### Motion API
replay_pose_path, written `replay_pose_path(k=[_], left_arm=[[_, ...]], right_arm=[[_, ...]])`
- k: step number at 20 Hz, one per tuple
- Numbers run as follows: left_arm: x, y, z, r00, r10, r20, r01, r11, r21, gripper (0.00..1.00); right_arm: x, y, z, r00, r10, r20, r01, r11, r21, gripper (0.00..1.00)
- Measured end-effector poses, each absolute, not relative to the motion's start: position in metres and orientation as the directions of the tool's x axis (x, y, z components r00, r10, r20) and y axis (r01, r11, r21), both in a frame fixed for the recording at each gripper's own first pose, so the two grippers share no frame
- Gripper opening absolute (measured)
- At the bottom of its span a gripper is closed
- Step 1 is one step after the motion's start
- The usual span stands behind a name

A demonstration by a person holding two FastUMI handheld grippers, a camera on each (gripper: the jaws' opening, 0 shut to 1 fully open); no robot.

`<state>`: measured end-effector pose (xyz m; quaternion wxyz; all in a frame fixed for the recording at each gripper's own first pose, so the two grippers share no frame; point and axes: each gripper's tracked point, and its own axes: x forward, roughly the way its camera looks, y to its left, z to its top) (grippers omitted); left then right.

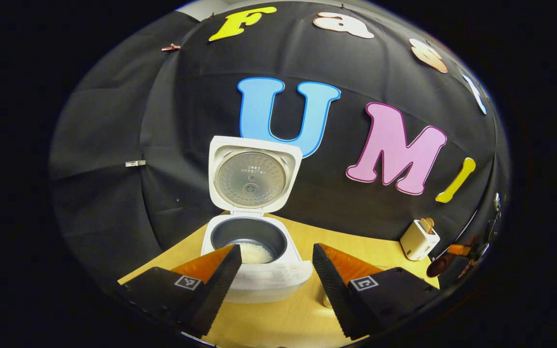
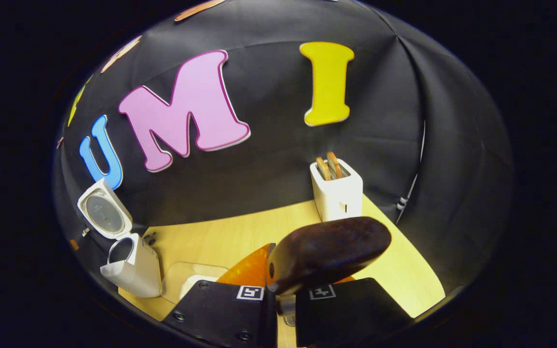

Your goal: Close the left gripper, press the button to open the rice cooker; take a wooden spoon from the chopstick holder with the right hand, scoop a spoonful of rice and pour it into the rice cooker, then put the wooden spoon back into the chopstick holder.

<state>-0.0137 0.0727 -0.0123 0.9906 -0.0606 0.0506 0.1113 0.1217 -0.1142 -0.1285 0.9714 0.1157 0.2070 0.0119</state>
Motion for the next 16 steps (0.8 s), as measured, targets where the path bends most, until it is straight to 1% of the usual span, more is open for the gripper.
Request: replay_pose_path(k=[3, 11, 16], left_arm=[[-0.017, 0.069, -0.012, 0.965, 0.234, -0.116, -0.245, 0.965, -0.096, 0.96], [-0.016, 0.047, -0.025, 0.961, 0.231, -0.152, -0.244, 0.967, -0.07, 0.96], [-0.018, 0.047, -0.031, 0.957, 0.237, -0.165, -0.25, 0.967, -0.059, 0.96]], right_arm=[[0.122, -0.121, -0.159, 0.896, 0.071, -0.438, 0.037, 0.972, 0.233, 0.07], [0.12, -0.115, -0.223, 0.838, 0.099, -0.536, 0.032, 0.973, 0.23, 0.07], [0.118, -0.114, -0.244, 0.817, 0.089, -0.569, 0.058, 0.97, 0.235, 0.07]])
